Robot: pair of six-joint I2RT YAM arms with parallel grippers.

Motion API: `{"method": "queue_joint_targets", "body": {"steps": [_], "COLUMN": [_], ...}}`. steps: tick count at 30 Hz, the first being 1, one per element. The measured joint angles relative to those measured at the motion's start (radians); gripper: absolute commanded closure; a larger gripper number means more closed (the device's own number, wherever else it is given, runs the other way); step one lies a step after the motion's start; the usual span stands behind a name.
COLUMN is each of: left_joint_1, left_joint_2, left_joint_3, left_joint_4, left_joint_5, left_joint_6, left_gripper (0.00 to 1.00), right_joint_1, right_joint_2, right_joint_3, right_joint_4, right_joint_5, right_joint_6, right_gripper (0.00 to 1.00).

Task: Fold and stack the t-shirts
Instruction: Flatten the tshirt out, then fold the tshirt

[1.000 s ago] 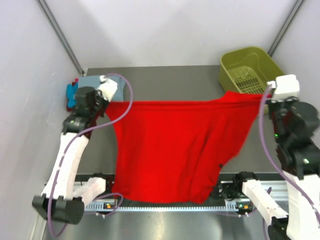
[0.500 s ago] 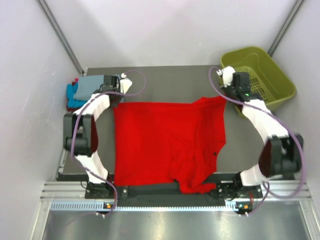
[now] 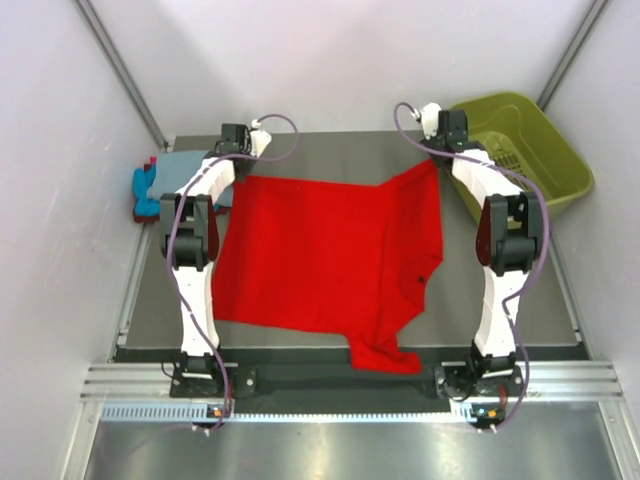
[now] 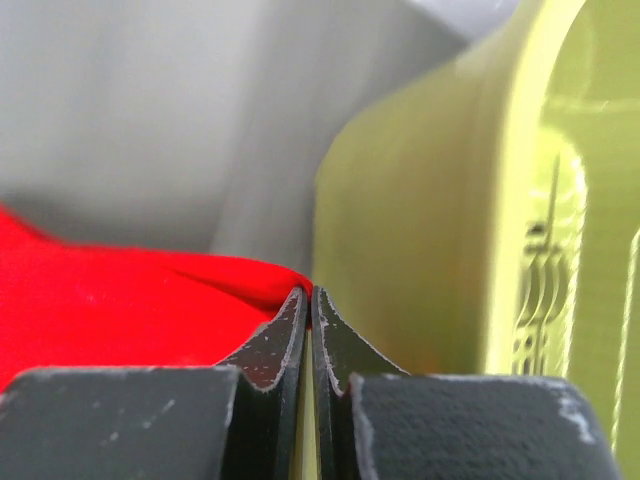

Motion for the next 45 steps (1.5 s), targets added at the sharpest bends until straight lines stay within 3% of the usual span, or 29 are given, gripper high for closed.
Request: {"method": "queue_joint_targets", "body": {"steps": [10, 25, 37, 45], "left_joint_1": [0.005, 0.007, 0.016, 0.019], "left_joint_2": [0.070, 0.176, 0.036, -0.126], "left_joint_3": [0.078, 0.201, 0.049, -0.079], "left_joint_4": [0.018, 0.025, 0.083, 0.101], "left_joint_5": [-0.047, -0.080, -0.058, -0.025], "left_joint_6": [0.001, -0.021, -0.054, -0.061], "left_gripper": [1.00, 1.00, 1.00, 1.00], "right_joint_1": [-0.006, -0.006, -0.023, -0.023], "right_joint_2": [0.186, 0.275, 0.089, -0.087], "right_joint_3": [0.270, 0.362, -0.014, -0.132], "right_joint_4": [0.020, 0.089, 0.053, 0.050], "right_joint_5": [0.023, 0.042, -0.003, -0.027], "right_joint_6": [-0.008, -0.025, 0.024, 0.038], "right_gripper": [1.00, 1.00, 1.00, 1.00]}}
